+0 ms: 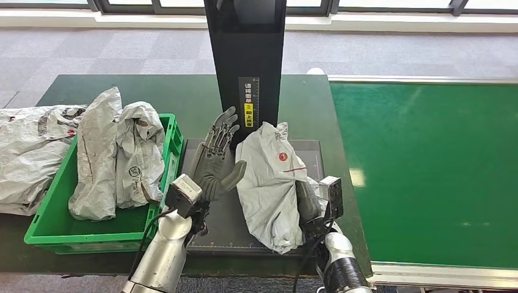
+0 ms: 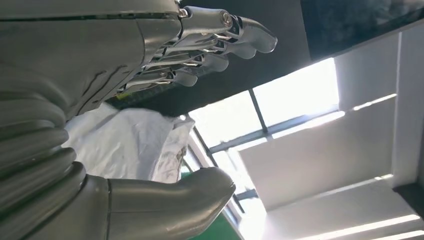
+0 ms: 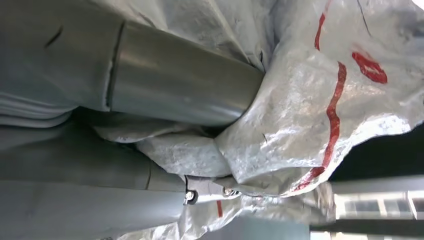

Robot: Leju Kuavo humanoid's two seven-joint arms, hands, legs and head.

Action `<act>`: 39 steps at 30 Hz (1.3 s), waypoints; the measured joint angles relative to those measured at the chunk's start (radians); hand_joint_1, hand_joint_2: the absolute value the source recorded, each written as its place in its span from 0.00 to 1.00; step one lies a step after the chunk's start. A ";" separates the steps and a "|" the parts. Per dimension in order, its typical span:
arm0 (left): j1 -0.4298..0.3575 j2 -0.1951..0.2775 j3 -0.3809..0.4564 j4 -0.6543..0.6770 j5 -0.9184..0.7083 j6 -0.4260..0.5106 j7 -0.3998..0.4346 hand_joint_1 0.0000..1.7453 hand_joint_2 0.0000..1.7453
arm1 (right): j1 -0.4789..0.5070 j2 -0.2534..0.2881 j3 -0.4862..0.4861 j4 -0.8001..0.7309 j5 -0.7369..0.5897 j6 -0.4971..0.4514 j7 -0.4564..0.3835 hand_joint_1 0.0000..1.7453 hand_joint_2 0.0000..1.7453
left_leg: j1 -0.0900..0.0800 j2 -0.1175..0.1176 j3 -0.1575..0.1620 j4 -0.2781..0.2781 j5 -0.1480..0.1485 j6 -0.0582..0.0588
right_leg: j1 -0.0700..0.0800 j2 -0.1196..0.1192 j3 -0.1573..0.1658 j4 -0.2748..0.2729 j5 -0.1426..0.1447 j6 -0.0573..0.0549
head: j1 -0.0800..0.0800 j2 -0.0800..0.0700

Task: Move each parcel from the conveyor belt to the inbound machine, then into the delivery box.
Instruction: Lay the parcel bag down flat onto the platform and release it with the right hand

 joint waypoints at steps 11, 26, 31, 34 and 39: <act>-0.031 -0.014 -0.143 0.102 -0.646 0.391 0.220 0.00 1.00 | 0.030 0.019 -0.009 -0.100 0.116 -0.141 0.006 0.00 0.00 | 0.000 0.001 0.000 0.000 0.000 0.000 | 0.000 0.000 -0.001 -0.001 0.000 0.000 | 0.000 0.000; -0.056 -0.021 -0.190 0.259 -0.795 0.435 0.311 0.00 1.00 | 0.036 0.019 -0.029 -0.116 0.125 -0.139 0.001 0.00 0.00 | 0.000 0.001 0.000 0.000 0.000 0.000 | 0.000 0.000 -0.001 0.000 0.000 0.000 | 0.000 0.000; -0.063 -0.022 -0.204 0.296 -0.876 0.435 0.360 0.06 1.00 | 0.036 0.019 -0.029 -0.116 0.125 -0.138 0.000 0.00 0.00 | 0.000 0.001 0.000 0.000 0.000 0.000 | 0.000 0.000 -0.001 0.000 0.000 0.000 | 0.000 0.000; -0.069 -0.024 -0.217 0.321 -0.905 0.435 0.374 0.81 1.00 | 0.036 0.019 -0.029 -0.117 0.125 -0.137 0.000 0.00 0.00 | 0.000 0.001 0.000 0.000 0.000 0.000 | 0.000 0.000 -0.001 0.000 0.000 0.000 | 0.000 0.000; -0.085 -0.031 -0.234 0.376 -0.947 0.438 0.389 1.00 1.00 | 0.036 0.019 -0.029 -0.117 0.124 -0.138 0.000 0.00 0.00 | 0.000 0.000 0.000 0.000 0.000 0.000 | 0.000 0.000 -0.001 0.000 0.000 0.000 | 0.000 0.000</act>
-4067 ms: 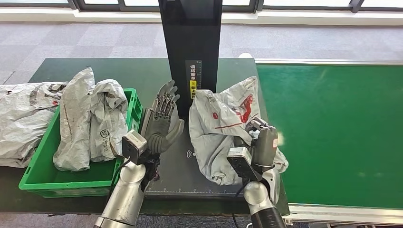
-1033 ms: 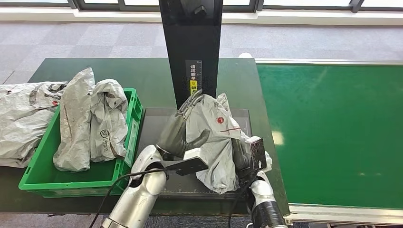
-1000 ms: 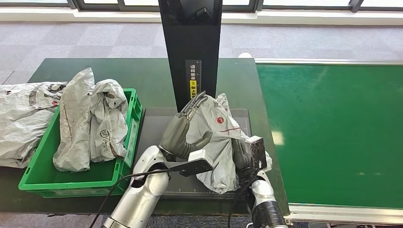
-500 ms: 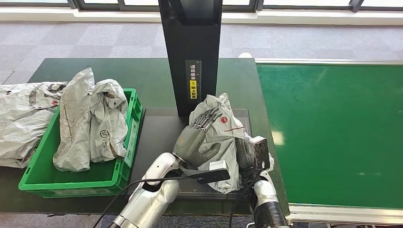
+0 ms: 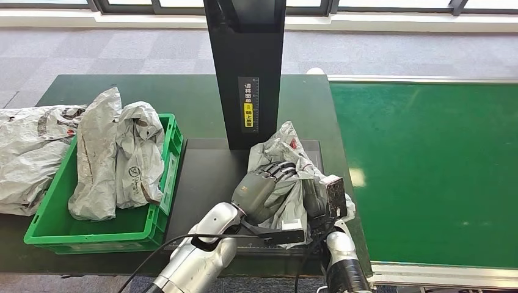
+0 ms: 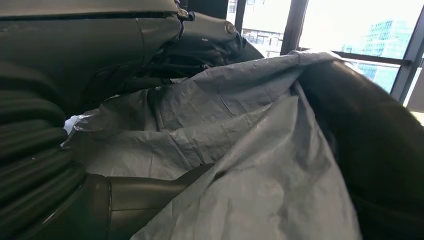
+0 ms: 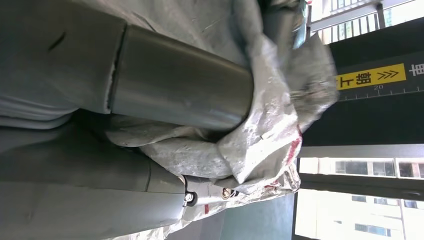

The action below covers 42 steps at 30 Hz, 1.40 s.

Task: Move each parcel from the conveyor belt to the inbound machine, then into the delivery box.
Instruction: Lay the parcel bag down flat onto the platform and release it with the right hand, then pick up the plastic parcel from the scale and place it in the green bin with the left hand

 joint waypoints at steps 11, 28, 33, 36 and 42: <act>-0.058 -0.023 -0.039 0.132 -0.134 0.104 0.137 1.00 1.00 | 0.008 0.000 0.000 -0.015 -0.017 0.020 -0.004 0.00 0.00 | 0.000 0.000 0.000 0.000 0.000 0.000 | 0.000 0.000 0.000 0.000 0.000 0.000 | 0.000 0.000; -0.086 -0.027 -0.073 0.111 -0.241 0.450 0.390 1.00 1.00 | 0.015 0.000 -0.002 -0.050 -0.028 0.026 -0.003 0.00 0.00 | 0.000 0.000 0.000 0.000 0.000 0.000 | 0.000 0.000 0.000 0.000 0.000 0.000 | 0.000 0.000; -0.083 0.049 -0.135 -0.093 -0.243 0.507 0.620 1.00 1.00 | 0.014 0.000 -0.002 -0.050 -0.033 0.018 -0.013 0.00 0.00 | 0.000 0.000 0.000 0.000 0.000 0.000 | 0.000 0.000 0.000 0.000 0.000 0.000 | 0.000 0.000; -0.104 0.125 -0.198 -0.199 -0.244 0.507 0.765 1.00 1.00 | 0.012 -0.002 -0.002 -0.043 -0.044 0.014 -0.023 0.00 0.00 | 0.001 0.000 -0.001 0.000 0.001 -0.001 | 0.001 0.000 0.000 0.001 0.000 0.000 | 0.000 0.000; -0.207 0.269 -0.325 -0.331 -0.244 0.511 0.962 1.00 1.00 | 0.005 -0.003 -0.003 -0.005 -0.053 0.000 -0.043 0.00 0.00 | 0.002 -0.001 -0.001 0.000 0.002 -0.001 | 0.002 -0.001 0.000 0.001 0.001 -0.001 | 0.000 0.000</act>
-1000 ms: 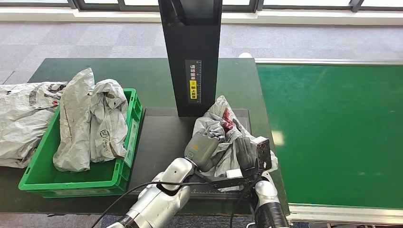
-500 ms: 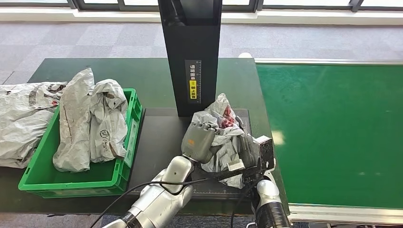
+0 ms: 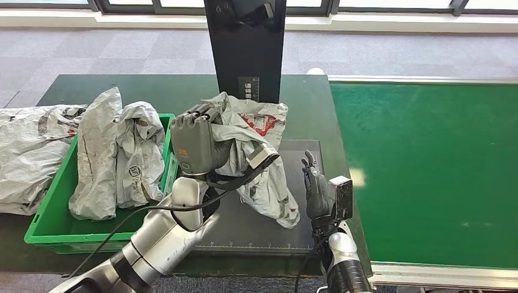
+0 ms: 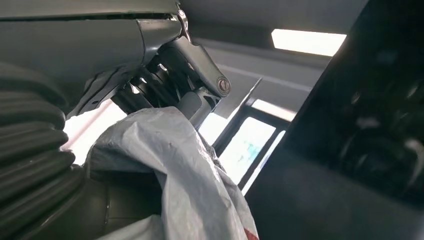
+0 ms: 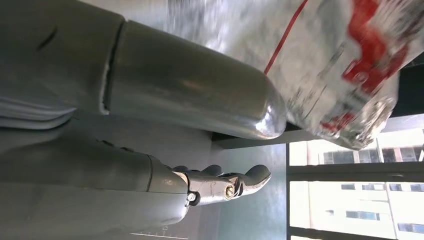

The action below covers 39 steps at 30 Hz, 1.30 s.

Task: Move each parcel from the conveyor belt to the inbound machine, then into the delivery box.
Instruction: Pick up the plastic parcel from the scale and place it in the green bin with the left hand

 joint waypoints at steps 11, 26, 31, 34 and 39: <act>-0.071 0.126 -0.054 -0.104 0.000 0.006 0.007 1.00 1.00 | -0.003 0.000 -0.019 0.032 -0.018 -0.003 -0.011 0.00 0.00 | 0.000 0.000 0.000 0.000 0.000 0.000 | 0.000 0.000 0.000 0.000 0.000 0.000 | 0.000 0.000; -0.039 0.188 0.004 -0.151 0.000 0.006 -0.003 1.00 1.00 | -0.003 0.000 -0.048 0.033 -0.041 0.016 -0.008 0.00 0.00 | 0.000 0.001 0.000 0.000 0.000 0.000 | 0.000 0.001 0.000 0.000 0.000 0.000 | 0.000 0.000; 0.066 0.201 0.215 -0.251 0.000 0.007 -0.103 1.00 1.00 | -0.002 0.000 -0.065 0.033 -0.044 0.017 -0.008 0.00 0.00 | 0.000 0.002 0.000 0.000 0.000 -0.001 | 0.000 0.002 -0.002 0.000 0.000 -0.001 | 0.000 0.000; 0.096 0.202 0.287 -0.284 0.000 0.007 -0.112 1.00 1.00 | -0.002 0.000 -0.071 0.033 -0.045 0.017 -0.008 0.00 0.00 | 0.000 0.001 0.000 0.000 0.000 -0.001 | 0.000 0.002 -0.002 0.000 -0.001 -0.001 | 0.000 0.000; 0.118 0.202 0.337 -0.310 0.000 0.007 -0.115 1.00 1.00 | -0.002 0.000 -0.073 0.033 -0.045 0.017 -0.008 0.00 0.00 | 0.000 0.001 -0.001 0.000 0.000 0.000 | 0.000 0.001 -0.001 0.000 0.000 -0.001 | 0.000 0.000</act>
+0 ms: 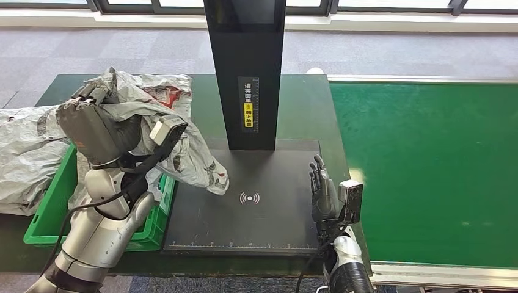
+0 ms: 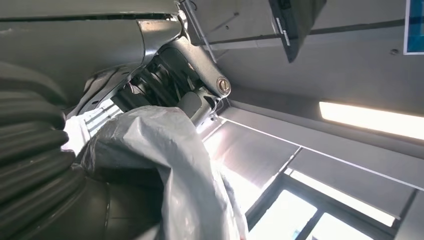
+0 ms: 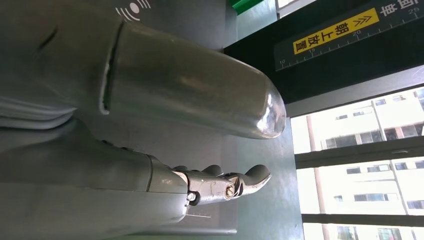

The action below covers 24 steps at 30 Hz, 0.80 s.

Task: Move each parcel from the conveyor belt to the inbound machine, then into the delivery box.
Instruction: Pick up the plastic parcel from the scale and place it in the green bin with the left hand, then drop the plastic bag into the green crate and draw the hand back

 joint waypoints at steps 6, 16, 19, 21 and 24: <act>0.047 -0.041 0.083 -0.037 0.000 0.000 -0.164 1.00 1.00 | 0.001 0.000 -0.002 0.000 0.000 0.000 0.002 0.00 0.00 | 0.000 0.000 0.000 0.000 0.000 0.000 | 0.000 0.000 0.000 0.000 0.000 0.000 | 0.000 0.000; 0.095 -0.280 0.456 -0.087 0.002 0.000 -0.526 1.00 1.00 | 0.002 0.000 -0.006 0.000 0.007 0.000 0.018 0.00 0.00 | 0.000 0.000 0.000 0.000 0.000 0.000 | 0.000 0.000 0.000 0.000 0.000 0.000 | 0.000 0.000; 0.096 -0.306 0.517 -0.078 0.002 0.000 -0.520 1.00 1.00 | 0.002 0.000 -0.006 0.000 0.010 0.002 0.018 0.00 0.00 | 0.000 0.000 0.000 0.000 0.000 0.000 | 0.000 0.000 0.000 0.000 0.000 0.000 | 0.000 0.000; 0.096 -0.319 0.548 -0.071 0.002 0.000 -0.521 1.00 1.00 | 0.002 0.000 -0.006 0.000 0.012 0.003 0.018 0.00 0.00 | 0.000 0.000 0.000 0.000 0.000 0.000 | 0.000 0.000 0.000 0.000 0.000 0.000 | 0.000 0.000; 0.094 -0.336 0.589 -0.058 0.002 0.000 -0.533 1.00 1.00 | 0.002 0.000 -0.006 -0.001 0.015 0.003 0.021 0.00 0.00 | 0.000 0.000 0.000 0.000 0.000 0.000 | 0.000 0.000 0.000 0.000 0.000 0.000 | 0.000 0.000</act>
